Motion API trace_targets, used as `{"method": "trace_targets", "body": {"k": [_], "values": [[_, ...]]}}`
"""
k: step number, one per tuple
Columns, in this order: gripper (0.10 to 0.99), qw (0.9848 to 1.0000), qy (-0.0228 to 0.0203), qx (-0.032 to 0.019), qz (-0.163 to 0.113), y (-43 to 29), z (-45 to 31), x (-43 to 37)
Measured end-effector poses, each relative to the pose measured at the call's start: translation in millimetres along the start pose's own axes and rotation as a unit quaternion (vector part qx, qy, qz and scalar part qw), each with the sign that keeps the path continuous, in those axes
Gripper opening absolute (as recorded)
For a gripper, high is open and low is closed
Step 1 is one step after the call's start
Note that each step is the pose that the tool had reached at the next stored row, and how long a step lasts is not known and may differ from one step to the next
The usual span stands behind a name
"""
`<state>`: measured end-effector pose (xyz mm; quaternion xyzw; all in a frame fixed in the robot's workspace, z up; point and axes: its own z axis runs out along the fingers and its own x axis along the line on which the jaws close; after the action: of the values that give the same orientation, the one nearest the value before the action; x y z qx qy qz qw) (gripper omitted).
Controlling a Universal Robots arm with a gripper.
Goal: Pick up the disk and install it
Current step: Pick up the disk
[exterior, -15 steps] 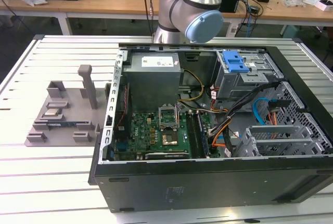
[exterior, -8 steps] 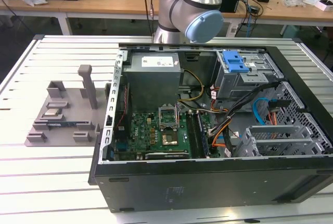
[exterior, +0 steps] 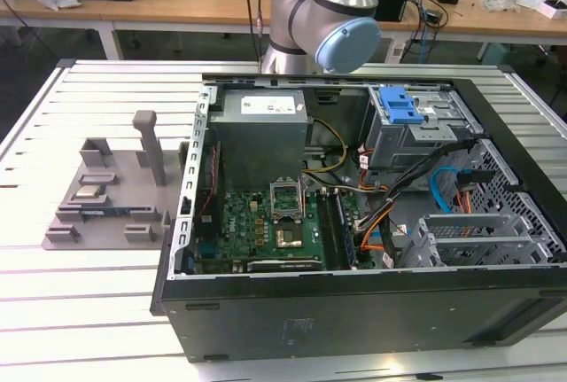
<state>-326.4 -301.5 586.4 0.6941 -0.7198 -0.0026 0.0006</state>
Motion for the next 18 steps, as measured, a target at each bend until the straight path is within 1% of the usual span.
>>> {"method": "trace_targets", "body": {"k": [4,7,9,10,11,13,14,18], "values": [[0.365,1.0000,0.0000,0.0000,0.000,-0.6,7.9,0.0],[0.365,1.0000,0.0000,-0.0001,0.000,-1.4,15.2,0.0],[0.365,1.0000,0.0000,0.0000,0.000,-2.9,17.2,0.0],[0.365,1.0000,0.0000,0.0000,0.000,-7.1,18.2,-0.2],[0.365,1.0000,0.0001,0.0000,0.000,-16.7,19.0,-0.5],[0.365,1.0000,0.0001,0.0000,0.000,-29.5,19.9,-1.0],[0.365,1.0000,0.0001,0.0000,0.000,-40.0,20.8,-1.4],[0.365,1.0000,0.0001,-0.0001,0.000,-56.9,22.3,-2.0]]}}
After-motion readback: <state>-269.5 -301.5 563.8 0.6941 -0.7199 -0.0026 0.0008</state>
